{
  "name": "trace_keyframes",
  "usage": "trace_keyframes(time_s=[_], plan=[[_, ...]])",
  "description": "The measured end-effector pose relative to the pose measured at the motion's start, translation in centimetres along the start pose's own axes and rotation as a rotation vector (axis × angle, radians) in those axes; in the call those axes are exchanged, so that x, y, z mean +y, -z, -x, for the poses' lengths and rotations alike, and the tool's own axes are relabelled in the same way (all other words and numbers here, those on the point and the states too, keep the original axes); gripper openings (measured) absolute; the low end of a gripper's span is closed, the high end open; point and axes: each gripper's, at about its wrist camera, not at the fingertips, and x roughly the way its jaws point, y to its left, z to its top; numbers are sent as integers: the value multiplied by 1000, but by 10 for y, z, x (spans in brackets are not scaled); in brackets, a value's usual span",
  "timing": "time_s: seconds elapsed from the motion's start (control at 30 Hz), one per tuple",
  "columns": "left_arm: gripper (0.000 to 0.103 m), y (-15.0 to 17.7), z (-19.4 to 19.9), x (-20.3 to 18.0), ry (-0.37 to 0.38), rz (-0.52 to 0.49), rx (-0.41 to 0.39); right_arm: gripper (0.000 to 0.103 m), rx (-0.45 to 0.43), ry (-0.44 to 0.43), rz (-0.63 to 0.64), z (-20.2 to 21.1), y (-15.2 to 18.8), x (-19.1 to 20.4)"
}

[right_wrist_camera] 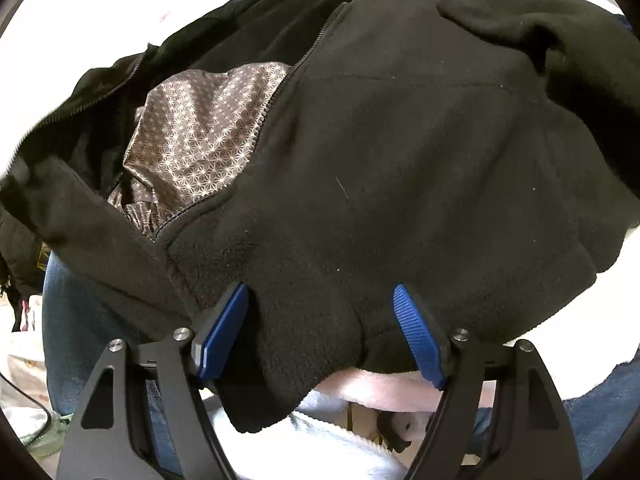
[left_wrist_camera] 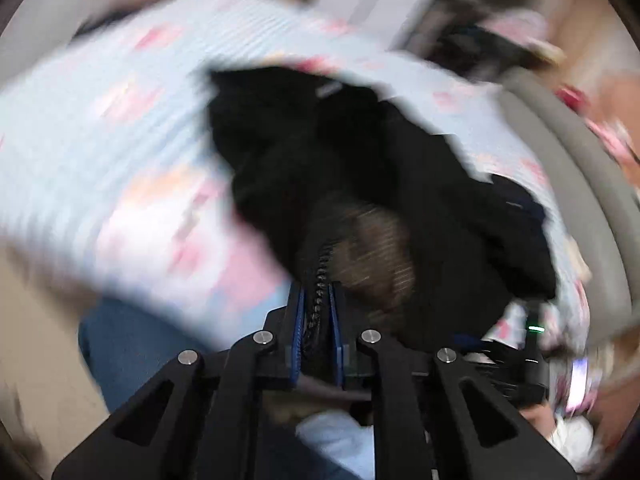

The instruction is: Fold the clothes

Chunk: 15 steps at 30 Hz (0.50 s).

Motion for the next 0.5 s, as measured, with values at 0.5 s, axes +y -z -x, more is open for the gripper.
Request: trace_keyframes(time_s=[0.5], plan=[[50,46,-140,-37,331,7,428,70,-115,-161,-107,42,-5,-24]])
